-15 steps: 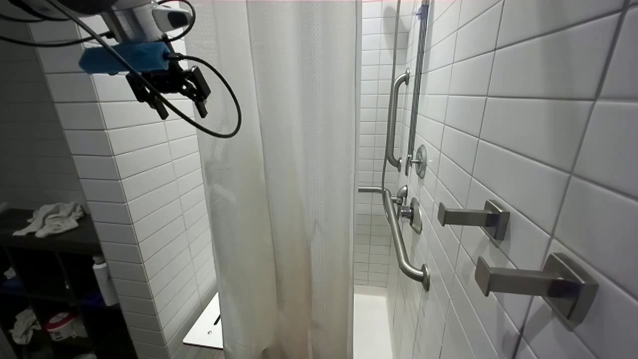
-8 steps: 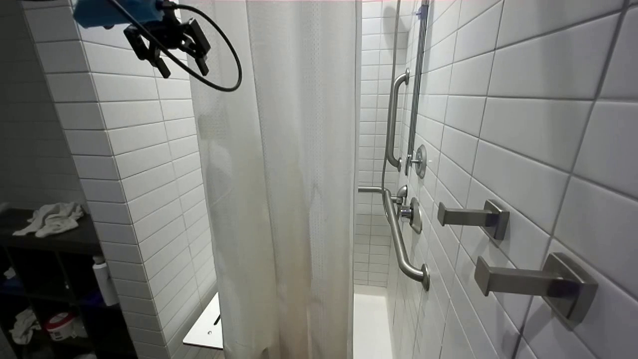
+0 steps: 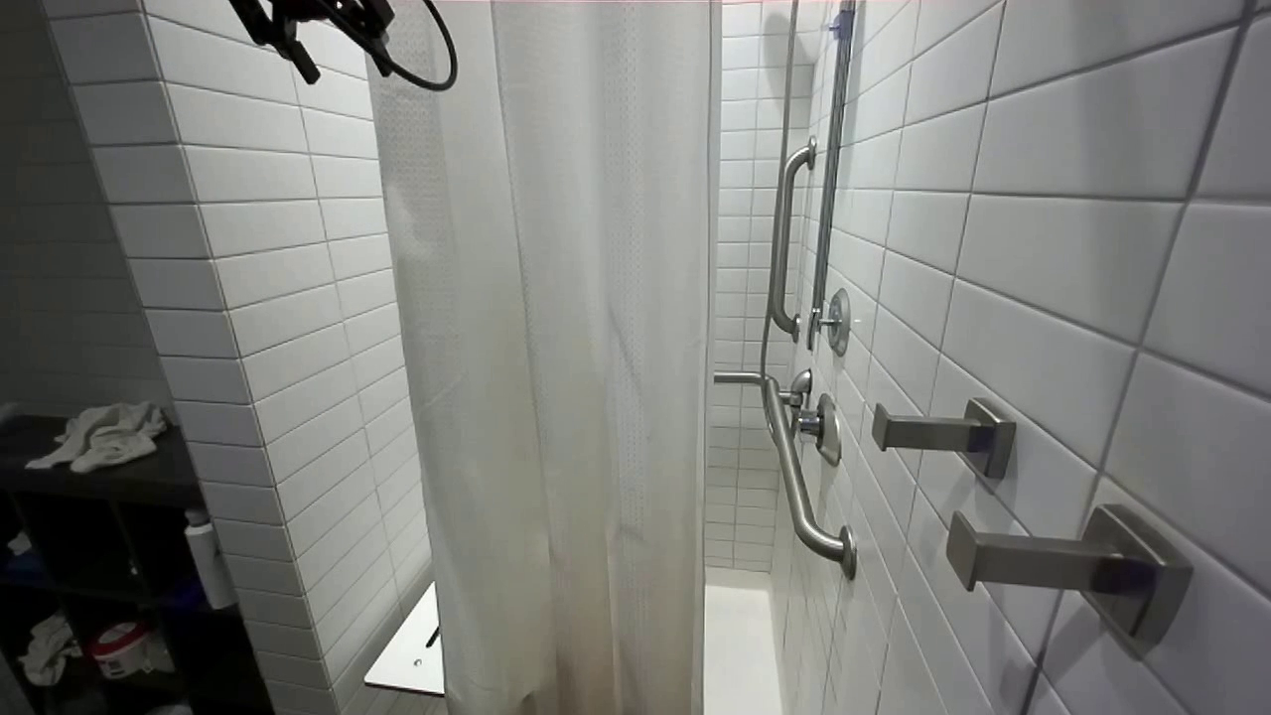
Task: Move the curtain railing to the left
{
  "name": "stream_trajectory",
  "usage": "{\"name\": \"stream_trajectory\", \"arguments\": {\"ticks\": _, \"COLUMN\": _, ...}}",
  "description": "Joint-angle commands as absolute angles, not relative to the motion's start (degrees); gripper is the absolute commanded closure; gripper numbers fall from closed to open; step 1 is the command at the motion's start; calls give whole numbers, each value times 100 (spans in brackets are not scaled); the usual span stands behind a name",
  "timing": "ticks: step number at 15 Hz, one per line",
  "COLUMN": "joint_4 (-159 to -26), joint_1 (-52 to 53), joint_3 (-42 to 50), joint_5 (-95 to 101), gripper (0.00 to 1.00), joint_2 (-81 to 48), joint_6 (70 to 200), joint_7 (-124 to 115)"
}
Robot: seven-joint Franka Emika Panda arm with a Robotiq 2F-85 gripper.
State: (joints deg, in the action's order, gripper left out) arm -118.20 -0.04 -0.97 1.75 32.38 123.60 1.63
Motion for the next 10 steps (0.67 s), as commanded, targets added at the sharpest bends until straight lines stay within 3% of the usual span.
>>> {"name": "stream_trajectory", "arguments": {"ticks": 1, "joint_4": -11049, "joint_1": -29, "joint_3": -229, "joint_5": 237, "gripper": 0, "joint_2": 2937, "joint_6": 11924, "joint_7": -95}}
{"name": "stream_trajectory", "arguments": {"ticks": 10, "joint_4": -10311, "joint_1": -66, "joint_3": -325, "joint_5": 349, "gripper": 0, "joint_2": 3136, "joint_6": 11579, "joint_7": -245}}
